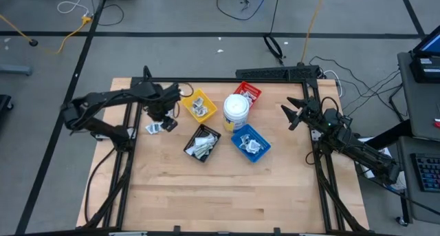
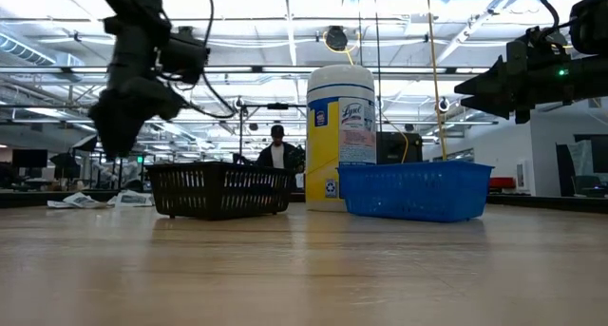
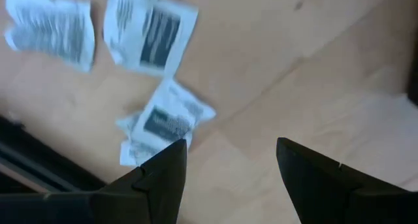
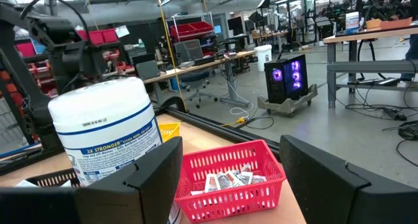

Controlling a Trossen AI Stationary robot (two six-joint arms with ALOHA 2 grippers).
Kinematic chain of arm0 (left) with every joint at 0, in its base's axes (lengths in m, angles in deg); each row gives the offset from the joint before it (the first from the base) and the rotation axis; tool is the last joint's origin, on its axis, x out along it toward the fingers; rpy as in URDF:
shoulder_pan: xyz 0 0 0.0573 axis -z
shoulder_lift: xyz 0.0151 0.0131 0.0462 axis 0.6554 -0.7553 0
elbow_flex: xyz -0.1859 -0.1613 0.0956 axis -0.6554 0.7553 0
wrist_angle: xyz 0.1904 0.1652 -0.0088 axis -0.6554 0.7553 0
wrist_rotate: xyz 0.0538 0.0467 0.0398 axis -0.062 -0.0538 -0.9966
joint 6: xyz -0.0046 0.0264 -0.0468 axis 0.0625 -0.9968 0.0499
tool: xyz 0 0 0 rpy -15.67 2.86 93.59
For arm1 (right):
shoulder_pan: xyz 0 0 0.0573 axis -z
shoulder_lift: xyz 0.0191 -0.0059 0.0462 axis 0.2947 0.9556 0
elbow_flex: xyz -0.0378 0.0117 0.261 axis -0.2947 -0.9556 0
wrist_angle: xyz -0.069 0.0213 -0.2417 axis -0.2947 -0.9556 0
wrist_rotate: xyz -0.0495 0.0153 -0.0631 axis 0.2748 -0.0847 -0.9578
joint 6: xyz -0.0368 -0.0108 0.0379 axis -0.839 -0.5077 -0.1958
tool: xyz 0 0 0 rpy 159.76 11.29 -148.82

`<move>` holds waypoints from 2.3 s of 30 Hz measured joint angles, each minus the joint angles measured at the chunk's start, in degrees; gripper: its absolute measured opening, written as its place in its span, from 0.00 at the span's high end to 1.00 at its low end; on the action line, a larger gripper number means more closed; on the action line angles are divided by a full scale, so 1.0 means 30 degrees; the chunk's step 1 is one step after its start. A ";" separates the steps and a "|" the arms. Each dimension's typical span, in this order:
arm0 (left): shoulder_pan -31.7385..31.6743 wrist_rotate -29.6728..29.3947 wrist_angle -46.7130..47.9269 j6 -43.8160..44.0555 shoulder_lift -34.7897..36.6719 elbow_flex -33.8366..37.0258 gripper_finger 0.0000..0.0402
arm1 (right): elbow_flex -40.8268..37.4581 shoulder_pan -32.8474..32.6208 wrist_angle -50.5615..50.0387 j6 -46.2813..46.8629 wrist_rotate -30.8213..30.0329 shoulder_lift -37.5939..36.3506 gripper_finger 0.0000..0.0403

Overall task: Pick & Place First Aid Supplies
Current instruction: Put the towelette pack into the yellow bin

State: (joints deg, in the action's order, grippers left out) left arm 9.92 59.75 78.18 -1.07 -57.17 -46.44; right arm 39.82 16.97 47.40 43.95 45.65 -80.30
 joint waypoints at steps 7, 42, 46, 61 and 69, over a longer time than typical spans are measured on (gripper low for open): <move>0.0002 0.0116 -0.1189 0.0074 0.0539 0.2507 0.40 | -0.0002 -0.0004 0.0000 0.0003 -0.0002 0.0002 0.37; 0.0372 -0.1235 -0.6666 0.0536 -0.0152 0.5382 0.99 | -0.0007 -0.0001 0.0000 -0.0004 -0.0004 0.0000 0.37; 0.0386 -0.0874 -0.5318 0.0962 0.0740 0.4663 0.99 | -0.0005 -0.0002 0.0000 0.0003 -0.0004 0.0000 0.37; 0.0481 -0.0255 0.0875 0.0943 0.2008 -0.0242 1.00 | 0.0000 0.0000 -0.0004 0.0002 -0.0004 0.0000 0.37; 0.0488 0.0131 0.1025 0.1060 -0.1266 -0.2406 1.00 | 0.0000 -0.0004 0.0000 -0.0004 -0.0004 0.0000 0.37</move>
State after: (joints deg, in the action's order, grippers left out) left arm 11.39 60.14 81.25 2.11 -60.97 -53.66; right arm 39.82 16.96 47.40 43.93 45.63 -80.30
